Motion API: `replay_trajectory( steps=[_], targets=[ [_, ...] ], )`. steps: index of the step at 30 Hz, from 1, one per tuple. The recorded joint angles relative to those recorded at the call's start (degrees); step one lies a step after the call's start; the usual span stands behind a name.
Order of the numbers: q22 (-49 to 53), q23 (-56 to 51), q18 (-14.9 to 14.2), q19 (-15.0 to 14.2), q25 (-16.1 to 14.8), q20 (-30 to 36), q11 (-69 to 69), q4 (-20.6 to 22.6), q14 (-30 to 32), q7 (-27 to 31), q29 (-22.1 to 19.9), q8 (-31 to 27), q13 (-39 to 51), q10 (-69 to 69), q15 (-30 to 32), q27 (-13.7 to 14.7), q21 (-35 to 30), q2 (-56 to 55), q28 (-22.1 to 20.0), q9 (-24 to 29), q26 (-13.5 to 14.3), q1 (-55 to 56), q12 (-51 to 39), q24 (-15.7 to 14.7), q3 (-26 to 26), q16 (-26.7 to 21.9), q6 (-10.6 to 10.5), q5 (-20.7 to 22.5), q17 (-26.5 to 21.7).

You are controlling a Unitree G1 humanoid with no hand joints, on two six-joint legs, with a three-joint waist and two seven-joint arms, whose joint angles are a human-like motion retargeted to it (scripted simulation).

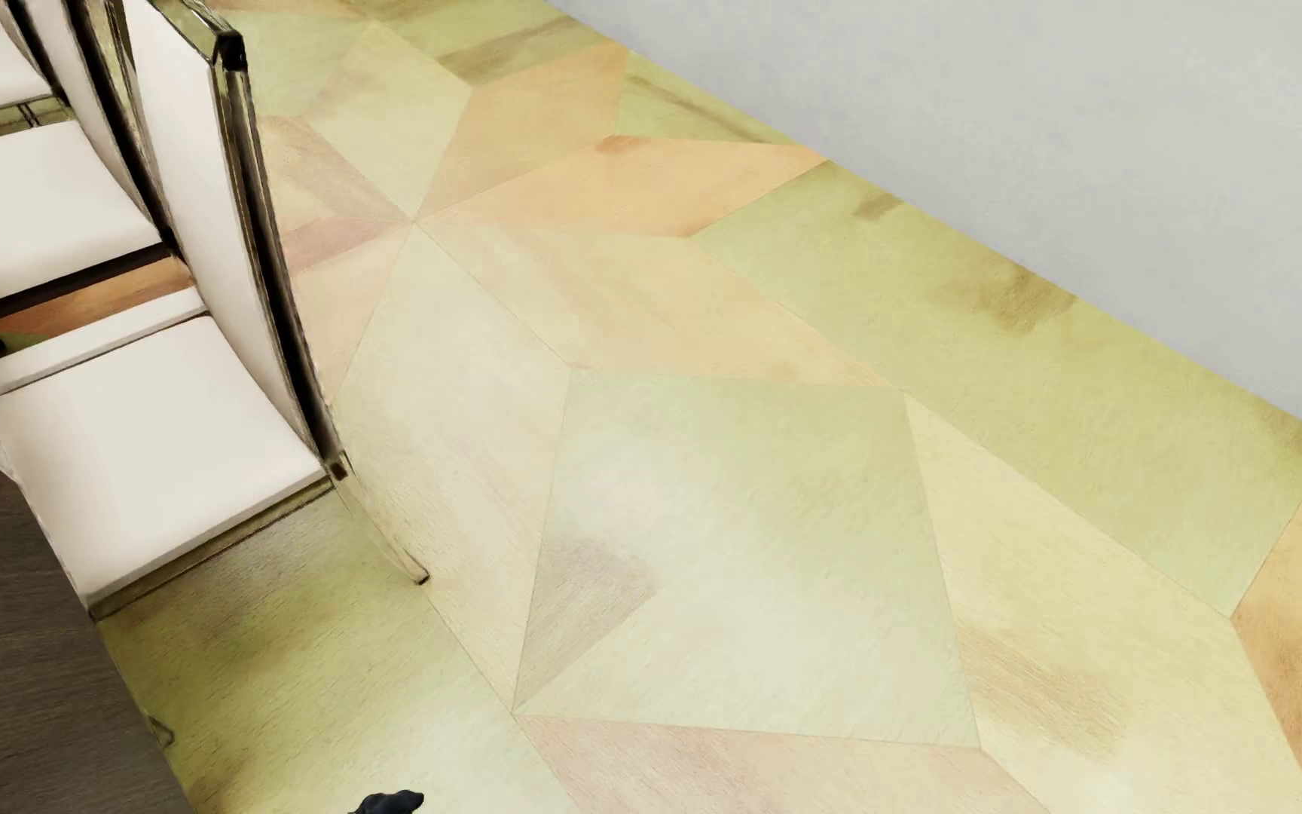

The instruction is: Head to the chair

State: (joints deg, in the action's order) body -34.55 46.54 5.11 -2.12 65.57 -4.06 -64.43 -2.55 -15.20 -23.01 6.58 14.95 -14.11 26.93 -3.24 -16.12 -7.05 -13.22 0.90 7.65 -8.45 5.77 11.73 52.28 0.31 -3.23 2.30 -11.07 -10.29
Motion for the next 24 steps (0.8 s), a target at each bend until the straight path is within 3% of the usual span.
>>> replay_trajectory(
  steps=[3,6,7,8,9,10,11,12,14,15,16,17,18,19,20,21,22,23,24],
  targets=[
    [7.0,-4.4,-2.9,2.3,-4.7,3.9,18.4,0.9,-2.3,5.5,-1.7,2.5,-5.1,-1.6,0.2,-1.0,9.1,-6.0,0.3,-0.2,3.1,-4.1,-3.9,-1.5,-3.3,0.0,0.6,-6.5,1.9],
    [10.9,-6.3,-6.0,0.5,-6.4,7.4,39.0,0.4,-3.5,13.6,-2.3,-7.3,-7.9,-2.6,1.9,-1.1,12.9,-10.6,0.7,-0.4,2.1,-6.3,-7.3,-3.4,-6.3,0.6,0.3,-3.4,6.5],
    [11.6,-6.0,-7.2,-1.9,-4.7,8.7,43.7,0.1,-4.0,16.5,-1.1,-10.4,-8.3,-2.4,2.3,0.2,11.7,-11.5,0.7,-0.5,2.0,-6.9,-7.8,-3.5,-6.7,0.9,0.2,-3.1,6.9],
    [11.9,-6.2,-8.4,-6.3,-2.6,10.1,47.5,-0.1,-5.0,19.6,-0.9,-12.9,-8.4,-2.1,3.9,1.2,10.6,-12.0,0.6,-0.5,2.1,-7.4,-7.9,-3.7,-6.9,1.4,0.0,-3.9,6.9],
    [11.9,-6.0,-9.7,-6.5,-0.2,11.2,50.3,-0.4,-6.7,23.0,-1.0,-16.8,-8.2,-1.6,6.5,1.7,9.6,-11.9,0.9,-0.5,2.1,-7.9,-7.4,-4.2,-6.9,1.8,-0.2,-5.1,6.5],
    [11.6,-5.9,-11.0,-4.2,0.9,12.3,51.3,-1.0,-9.1,26.9,-1.5,-21.8,-7.6,-0.3,8.5,1.7,9.6,-11.2,1.4,-0.6,1.9,-7.9,-6.9,-4.6,-6.9,1.8,-0.5,-6.4,6.1],
    [10.9,-5.6,-12.5,-7.6,0.8,13.4,49.5,-1.5,-11.5,31.2,-1.5,-26.4,-6.8,2.1,12.0,1.7,10.2,-10.0,1.7,-0.6,2.0,-7.5,-6.1,-4.9,-6.5,1.4,-0.7,-7.4,5.4],
    [9.8,-4.7,-14.0,-11.9,1.0,13.9,44.4,-2.4,-12.7,35.0,-1.7,-24.8,-5.3,4.3,10.2,1.5,10.5,-9.8,1.8,-0.6,1.7,-7.0,-5.0,-4.8,-5.7,0.2,-0.6,-7.3,4.4],
    [6.9,-1.6,-14.4,-12.1,2.6,8.9,32.6,-5.0,-9.4,41.4,-1.5,-20.5,0.2,9.2,1.7,-0.3,10.8,-11.1,-0.8,0.2,-1.1,-5.7,-1.4,-6.0,-3.5,-2.0,-1.3,-6.6,3.1],
    [4.2,-0.7,-12.4,-12.1,3.8,2.4,30.8,-6.4,-4.9,42.4,-1.2,-18.9,3.9,11.4,-0.5,-1.8,11.2,-10.4,-5.7,0.5,-5.0,-4.8,1.3,-7.9,-2.9,-0.4,-1.9,-5.5,2.4],
    [1.4,-0.1,-9.3,-11.2,4.8,-5.1,31.5,-7.4,0.7,42.3,-0.7,-16.9,8.9,13.1,-1.4,-4.3,11.7,-8.8,-11.3,0.7,-9.2,-3.2,3.8,-11.7,-2.7,2.7,-2.3,-4.6,1.9],
    [-2.9,-1.6,-6.6,-10.0,5.4,-11.6,33.9,-8.6,5.5,40.6,-0.7,-14.4,12.7,14.6,-1.2,-3.9,12.0,-6.5,-14.8,0.7,-13.4,-1.0,4.7,-16.0,-2.8,5.1,-2.6,-4.4,0.2],
    [-7.0,-4.5,-5.1,-8.9,4.4,-14.7,36.6,-9.7,6.8,37.5,-2.4,-11.8,15.7,15.3,-0.7,-3.1,13.3,-4.4,-15.1,0.6,-16.0,1.1,5.4,-18.5,-3.1,5.7,-2.9,-4.6,-1.3],
    [-11.3,-8.0,-5.4,-7.9,2.2,-12.0,39.1,-10.1,5.3,34.5,-4.5,-9.3,18.0,15.7,-0.1,-0.7,14.5,-2.9,-9.9,0.4,-17.2,3.0,6.6,-16.4,-3.3,4.4,-3.1,-4.8,-2.8],
    [-14.2,-11.3,-6.6,-7.1,-1.4,-6.0,41.0,-10.2,4.9,31.0,-5.7,-7.3,20.1,15.5,0.3,1.9,15.8,-1.7,-2.9,0.3,-14.6,4.5,8.2,-11.2,-3.4,2.2,-3.5,-5.0,-4.2],
    [-15.3,-14.2,-8.1,-6.4,-4.5,0.2,41.8,-10.6,4.8,26.3,-5.7,-5.6,22.0,14.5,0.3,5.3,15.8,-1.1,3.7,0.2,-9.6,5.3,10.1,-5.2,-3.4,-0.4,-3.9,-5.0,-6.4],
    [-14.7,-16.5,-9.0,-5.8,-5.8,3.8,41.9,-10.4,6.2,22.1,-5.0,-4.1,23.9,11.9,0.0,8.1,14.8,-0.6,8.4,0.1,-5.9,5.4,12.0,-0.8,-3.4,-1.9,-4.6,-4.9,-9.3],
    [-13.2,-18.4,-10.7,-5.2,-5.0,4.3,42.3,-11.5,10.1,14.8,-4.1,-2.5,25.8,8.1,-0.3,10.0,13.1,-0.1,10.4,0.1,-3.8,4.4,13.6,1.3,-3.5,-1.8,-5.3,-4.7,-12.3],
    [-11.4,-19.7,-9.4,-4.7,-3.3,2.3,42.7,-15.2,9.8,3.4,-3.4,-0.9,27.7,5.7,-0.6,10.8,11.6,0.6,10.6,-0.1,-3.3,2.0,15.0,0.8,-3.7,-0.6,-6.2,-4.2,-14.7]
  ],
)
